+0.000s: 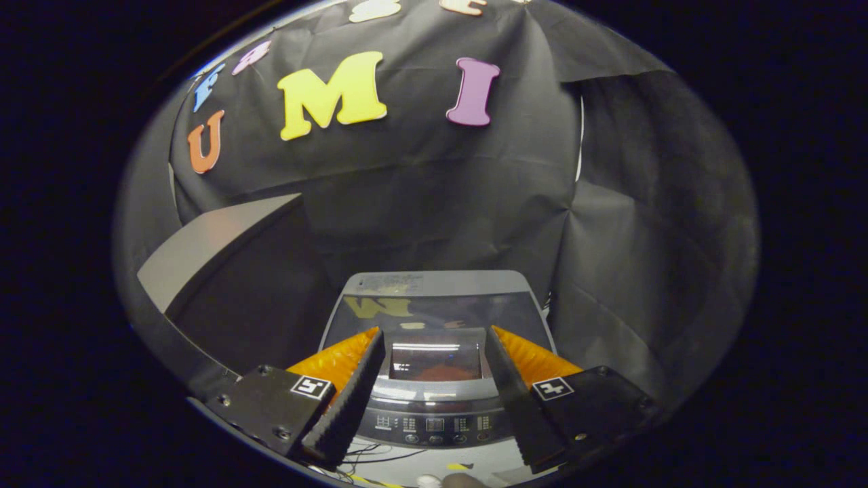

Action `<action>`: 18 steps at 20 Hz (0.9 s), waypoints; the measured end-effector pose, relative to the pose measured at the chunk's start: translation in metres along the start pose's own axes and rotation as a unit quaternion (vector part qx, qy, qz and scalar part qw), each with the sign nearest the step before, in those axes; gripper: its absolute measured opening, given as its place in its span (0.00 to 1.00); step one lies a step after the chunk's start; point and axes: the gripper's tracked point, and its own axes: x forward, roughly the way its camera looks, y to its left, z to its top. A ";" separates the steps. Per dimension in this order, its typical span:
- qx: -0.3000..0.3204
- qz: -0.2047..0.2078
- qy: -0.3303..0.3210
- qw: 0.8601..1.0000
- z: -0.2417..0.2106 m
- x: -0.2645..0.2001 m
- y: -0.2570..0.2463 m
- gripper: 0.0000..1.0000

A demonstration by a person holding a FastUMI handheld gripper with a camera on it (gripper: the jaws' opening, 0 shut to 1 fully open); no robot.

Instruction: Put the clothes into the washing machine and then close the washing machine lid.

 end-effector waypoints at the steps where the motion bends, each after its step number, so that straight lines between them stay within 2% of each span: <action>1: 0.004 -0.004 -0.009 1.000 -0.001 -0.016 -0.001 0.93; 5: 0.022 -0.023 -0.040 0.999 -0.020 -0.090 0.005 0.94; 9: 0.012 -0.037 -0.088 0.995 -0.040 -0.167 0.014 0.94; 18: -0.004 -0.010 -0.146 0.989 -0.074 -0.304 0.044 0.97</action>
